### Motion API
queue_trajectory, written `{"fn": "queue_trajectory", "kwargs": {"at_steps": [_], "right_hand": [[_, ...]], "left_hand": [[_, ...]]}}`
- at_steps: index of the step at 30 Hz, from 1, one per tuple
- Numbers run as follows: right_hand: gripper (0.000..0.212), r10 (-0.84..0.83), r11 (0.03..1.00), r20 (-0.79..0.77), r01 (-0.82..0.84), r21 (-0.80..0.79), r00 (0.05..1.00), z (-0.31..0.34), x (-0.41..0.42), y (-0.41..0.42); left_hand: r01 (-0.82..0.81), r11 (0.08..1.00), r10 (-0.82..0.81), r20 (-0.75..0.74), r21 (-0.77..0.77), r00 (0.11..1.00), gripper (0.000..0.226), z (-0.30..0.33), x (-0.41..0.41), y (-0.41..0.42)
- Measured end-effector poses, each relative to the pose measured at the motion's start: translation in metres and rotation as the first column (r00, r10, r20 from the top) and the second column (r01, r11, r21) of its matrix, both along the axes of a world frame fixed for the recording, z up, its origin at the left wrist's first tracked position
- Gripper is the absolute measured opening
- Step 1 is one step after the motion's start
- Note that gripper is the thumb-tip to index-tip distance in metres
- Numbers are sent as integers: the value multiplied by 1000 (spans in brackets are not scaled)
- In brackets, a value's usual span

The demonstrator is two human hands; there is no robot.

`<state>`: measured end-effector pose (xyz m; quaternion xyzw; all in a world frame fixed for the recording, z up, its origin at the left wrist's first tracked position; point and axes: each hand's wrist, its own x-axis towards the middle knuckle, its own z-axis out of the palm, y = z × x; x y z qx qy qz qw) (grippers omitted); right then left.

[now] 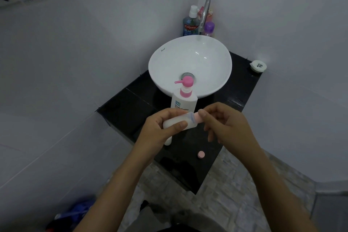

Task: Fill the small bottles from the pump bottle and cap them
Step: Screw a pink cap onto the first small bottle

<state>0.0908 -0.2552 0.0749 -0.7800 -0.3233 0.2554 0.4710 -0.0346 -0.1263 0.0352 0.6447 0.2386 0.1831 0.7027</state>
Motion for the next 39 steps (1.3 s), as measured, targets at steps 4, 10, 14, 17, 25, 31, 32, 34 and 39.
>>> {"fn": "queue_trajectory", "kwargs": {"at_steps": [4, 10, 14, 17, 25, 31, 32, 34, 39], "right_hand": [[17, 82, 996, 29, -83, 30, 996, 2, 0, -3], [13, 25, 999, -15, -24, 25, 1000, 0, -3, 5], [13, 78, 996, -61, -75, 46, 995, 2, -3, 6], [12, 45, 998, -86, -42, 39, 995, -5, -2, 8], [17, -15, 1000, -47, 14, -18, 999, -15, -2, 11], [15, -80, 997, -64, 81, 15, 995, -25, -6, 11], [14, -82, 996, -63, 85, 37, 995, -25, -6, 11], [15, -65, 996, -48, 68, 55, 997, -27, -7, 12], [16, -44, 999, 31, 44, 11, 999, -39, -6, 15]], "left_hand": [[1, 1000, 0, -13, 12, 1000, 31, -1, 0, 0], [-4, 1000, 4, -21, -22, 1000, 28, -3, -2, 1], [-28, 997, 28, 12, -68, 1000, 34, -1, -2, 2], [-44, 998, 45, 5, -49, 999, 30, -4, -1, 4], [-69, 998, 68, 13, 16, 998, 24, -8, 2, -1], [-62, 997, 62, 0, 51, 998, 25, -14, 2, -1], [-55, 998, 55, -2, 42, 998, 26, -15, 2, -1], [-48, 999, 48, -4, 18, 999, 27, -18, 1, -1], [-4, 997, 12, -121, 73, 993, 34, -33, -3, 5]]}}
